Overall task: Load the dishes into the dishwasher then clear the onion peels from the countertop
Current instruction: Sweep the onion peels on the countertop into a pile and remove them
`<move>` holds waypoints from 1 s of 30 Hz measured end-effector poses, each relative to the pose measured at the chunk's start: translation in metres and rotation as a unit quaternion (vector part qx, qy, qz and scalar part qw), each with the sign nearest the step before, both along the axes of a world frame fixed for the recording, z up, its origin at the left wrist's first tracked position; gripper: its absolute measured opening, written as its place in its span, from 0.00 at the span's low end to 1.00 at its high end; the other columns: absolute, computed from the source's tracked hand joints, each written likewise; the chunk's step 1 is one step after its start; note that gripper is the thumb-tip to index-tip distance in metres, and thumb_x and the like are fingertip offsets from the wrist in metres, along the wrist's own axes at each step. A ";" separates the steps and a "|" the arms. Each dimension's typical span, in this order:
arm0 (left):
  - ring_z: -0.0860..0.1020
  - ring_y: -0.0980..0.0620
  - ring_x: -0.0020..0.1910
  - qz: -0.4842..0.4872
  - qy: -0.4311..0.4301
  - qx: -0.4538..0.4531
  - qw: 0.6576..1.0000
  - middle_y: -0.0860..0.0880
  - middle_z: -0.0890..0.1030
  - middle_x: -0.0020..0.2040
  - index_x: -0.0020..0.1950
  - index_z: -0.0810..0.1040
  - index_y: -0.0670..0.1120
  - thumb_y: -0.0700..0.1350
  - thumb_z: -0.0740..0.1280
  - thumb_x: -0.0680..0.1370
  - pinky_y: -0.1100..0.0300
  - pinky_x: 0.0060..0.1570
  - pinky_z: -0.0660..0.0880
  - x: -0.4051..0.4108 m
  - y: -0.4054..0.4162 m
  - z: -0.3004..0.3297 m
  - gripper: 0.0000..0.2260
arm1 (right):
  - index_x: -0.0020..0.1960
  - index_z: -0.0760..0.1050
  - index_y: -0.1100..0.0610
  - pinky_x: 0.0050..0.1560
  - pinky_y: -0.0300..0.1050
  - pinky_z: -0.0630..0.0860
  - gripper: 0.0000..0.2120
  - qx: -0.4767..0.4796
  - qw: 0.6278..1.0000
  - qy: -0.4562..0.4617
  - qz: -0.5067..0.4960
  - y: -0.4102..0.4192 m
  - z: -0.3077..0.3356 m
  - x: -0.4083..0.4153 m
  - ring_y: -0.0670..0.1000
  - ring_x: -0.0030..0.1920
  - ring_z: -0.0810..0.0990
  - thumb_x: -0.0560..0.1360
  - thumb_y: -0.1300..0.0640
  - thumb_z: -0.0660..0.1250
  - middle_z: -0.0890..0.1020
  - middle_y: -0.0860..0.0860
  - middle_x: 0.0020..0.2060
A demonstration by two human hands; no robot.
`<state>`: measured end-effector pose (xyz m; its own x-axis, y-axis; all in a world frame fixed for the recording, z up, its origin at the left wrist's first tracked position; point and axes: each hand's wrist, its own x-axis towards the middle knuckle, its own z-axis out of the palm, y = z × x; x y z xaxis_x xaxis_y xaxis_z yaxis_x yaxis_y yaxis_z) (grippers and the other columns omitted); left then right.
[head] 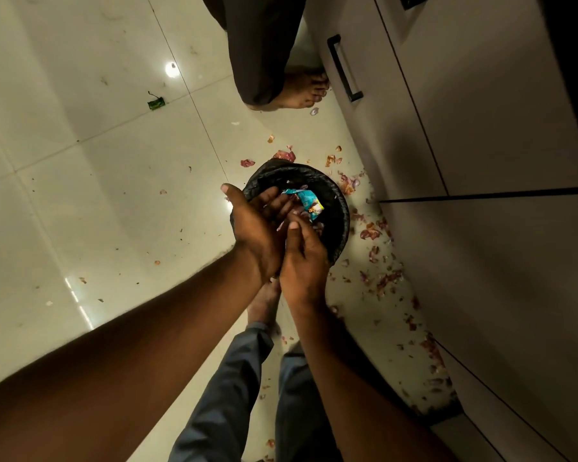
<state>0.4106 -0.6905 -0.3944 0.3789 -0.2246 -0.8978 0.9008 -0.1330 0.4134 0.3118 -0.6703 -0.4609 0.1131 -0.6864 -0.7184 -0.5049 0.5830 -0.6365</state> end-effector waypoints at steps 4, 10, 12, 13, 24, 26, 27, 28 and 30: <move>0.77 0.44 0.70 -0.024 -0.030 -0.036 0.999 0.40 0.80 0.69 0.74 0.75 0.41 0.74 0.39 0.79 0.48 0.76 0.66 0.013 -0.008 0.004 0.46 | 0.69 0.79 0.49 0.59 0.34 0.74 0.15 -0.018 0.999 -0.005 -0.049 -0.017 0.039 -0.005 0.50 0.67 0.78 0.85 0.58 0.62 0.80 0.50 0.69; 0.77 0.45 0.69 -0.051 -0.040 -0.066 0.996 0.39 0.82 0.66 0.72 0.76 0.40 0.72 0.39 0.81 0.50 0.77 0.65 0.003 0.002 0.018 0.45 | 0.71 0.77 0.48 0.64 0.43 0.78 0.19 0.052 0.981 -0.105 -0.156 -0.016 0.065 -0.002 0.52 0.67 0.80 0.81 0.50 0.65 0.80 0.52 0.68; 0.79 0.43 0.68 -0.069 -0.006 -0.088 0.994 0.38 0.82 0.65 0.71 0.77 0.38 0.72 0.42 0.81 0.49 0.75 0.68 -0.012 0.013 0.032 0.44 | 0.72 0.76 0.43 0.68 0.55 0.78 0.22 0.052 0.986 -0.101 -0.122 -0.005 0.074 0.000 0.52 0.69 0.78 0.79 0.41 0.64 0.79 0.49 0.70; 0.79 0.43 0.68 -0.082 0.017 -0.110 0.990 0.37 0.82 0.65 0.71 0.77 0.38 0.73 0.43 0.80 0.47 0.74 0.69 -0.019 0.020 0.040 0.45 | 0.72 0.76 0.42 0.70 0.56 0.76 0.24 0.042 0.992 -0.079 -0.087 0.001 0.075 -0.002 0.51 0.70 0.77 0.78 0.36 0.62 0.78 0.48 0.71; 0.82 0.66 0.44 -0.507 -0.339 -0.041 0.791 0.61 0.86 0.52 0.61 0.83 0.58 0.44 0.65 0.85 0.70 0.45 0.77 -0.037 0.086 0.186 0.11 | 0.61 0.84 0.46 0.54 0.45 0.83 0.11 0.101 0.975 -0.140 -0.138 0.000 0.236 -0.062 0.49 0.59 0.85 0.83 0.57 0.67 0.86 0.50 0.60; 0.81 0.66 0.43 -0.533 -0.345 -0.047 0.771 0.64 0.85 0.53 0.61 0.83 0.59 0.44 0.65 0.85 0.69 0.42 0.75 -0.041 0.087 0.214 0.12 | 0.60 0.84 0.48 0.63 0.49 0.80 0.10 0.062 0.975 -0.144 -0.156 -0.002 0.268 -0.079 0.50 0.61 0.84 0.83 0.56 0.67 0.86 0.48 0.58; 0.82 0.65 0.45 -0.546 -0.348 -0.054 0.760 0.64 0.85 0.54 0.61 0.83 0.59 0.44 0.65 0.84 0.68 0.43 0.76 -0.048 0.085 0.229 0.12 | 0.61 0.84 0.50 0.62 0.47 0.81 0.10 0.051 0.969 -0.159 -0.183 -0.002 0.289 -0.091 0.50 0.60 0.85 0.84 0.57 0.66 0.87 0.49 0.57; 0.82 0.64 0.48 -0.558 -0.348 -0.060 0.751 0.63 0.85 0.55 0.60 0.84 0.58 0.44 0.66 0.84 0.66 0.45 0.77 -0.055 0.082 0.243 0.11 | 0.60 0.83 0.52 0.59 0.44 0.82 0.09 0.044 0.961 -0.174 -0.209 -0.003 0.307 -0.104 0.51 0.59 0.85 0.84 0.59 0.65 0.88 0.49 0.55; 0.81 0.66 0.55 -0.591 -0.345 -0.084 0.724 0.66 0.84 0.56 0.60 0.85 0.56 0.43 0.66 0.84 0.63 0.51 0.79 -0.080 0.071 0.270 0.11 | 0.57 0.82 0.52 0.55 0.42 0.82 0.09 0.020 0.947 -0.198 -0.250 -0.004 0.346 -0.134 0.50 0.55 0.86 0.85 0.60 0.63 0.88 0.48 0.51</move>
